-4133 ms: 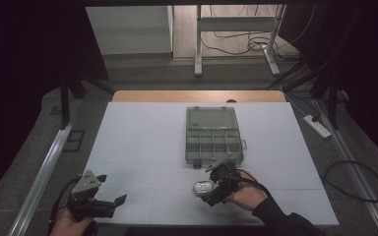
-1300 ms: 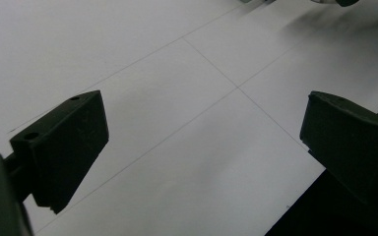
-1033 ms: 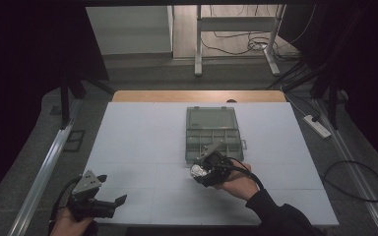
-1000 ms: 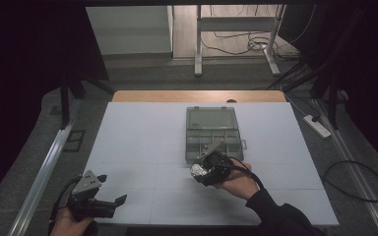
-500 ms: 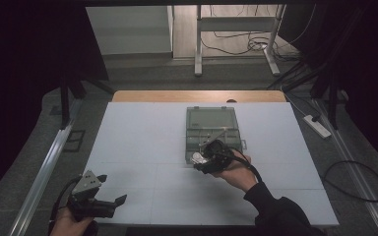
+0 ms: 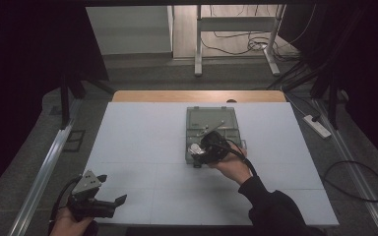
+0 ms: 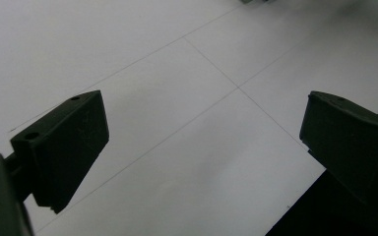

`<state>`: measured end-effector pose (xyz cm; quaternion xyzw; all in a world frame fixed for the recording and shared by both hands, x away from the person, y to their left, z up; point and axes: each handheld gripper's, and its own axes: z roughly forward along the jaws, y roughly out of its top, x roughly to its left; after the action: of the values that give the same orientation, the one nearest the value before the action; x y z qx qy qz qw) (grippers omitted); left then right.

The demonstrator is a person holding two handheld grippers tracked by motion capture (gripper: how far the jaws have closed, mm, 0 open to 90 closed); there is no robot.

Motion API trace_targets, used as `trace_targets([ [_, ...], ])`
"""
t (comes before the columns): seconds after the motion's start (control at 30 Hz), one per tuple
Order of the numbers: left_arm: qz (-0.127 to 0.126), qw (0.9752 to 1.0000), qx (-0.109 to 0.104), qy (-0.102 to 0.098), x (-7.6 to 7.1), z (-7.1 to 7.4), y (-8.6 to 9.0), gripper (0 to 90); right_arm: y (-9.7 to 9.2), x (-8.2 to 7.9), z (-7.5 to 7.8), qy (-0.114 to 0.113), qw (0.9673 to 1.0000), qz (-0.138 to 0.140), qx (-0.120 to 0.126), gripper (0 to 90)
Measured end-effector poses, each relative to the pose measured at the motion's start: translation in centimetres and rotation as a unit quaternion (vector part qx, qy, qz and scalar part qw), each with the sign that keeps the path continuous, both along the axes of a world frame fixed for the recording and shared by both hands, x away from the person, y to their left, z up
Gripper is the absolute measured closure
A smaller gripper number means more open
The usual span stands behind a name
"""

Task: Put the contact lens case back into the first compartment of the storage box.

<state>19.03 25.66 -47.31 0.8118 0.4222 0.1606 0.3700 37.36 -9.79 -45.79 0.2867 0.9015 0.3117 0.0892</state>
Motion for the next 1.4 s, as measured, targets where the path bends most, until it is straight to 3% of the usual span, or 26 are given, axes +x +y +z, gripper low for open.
trace_targets([
  [1.4, -0.002, 1.0, 0.004, -0.002, 0.0, 0.0, -0.1, 4.8, 3.0, 5.4, -1.1, -0.014, 0.9968, -0.078, 0.01, 48.7],
])
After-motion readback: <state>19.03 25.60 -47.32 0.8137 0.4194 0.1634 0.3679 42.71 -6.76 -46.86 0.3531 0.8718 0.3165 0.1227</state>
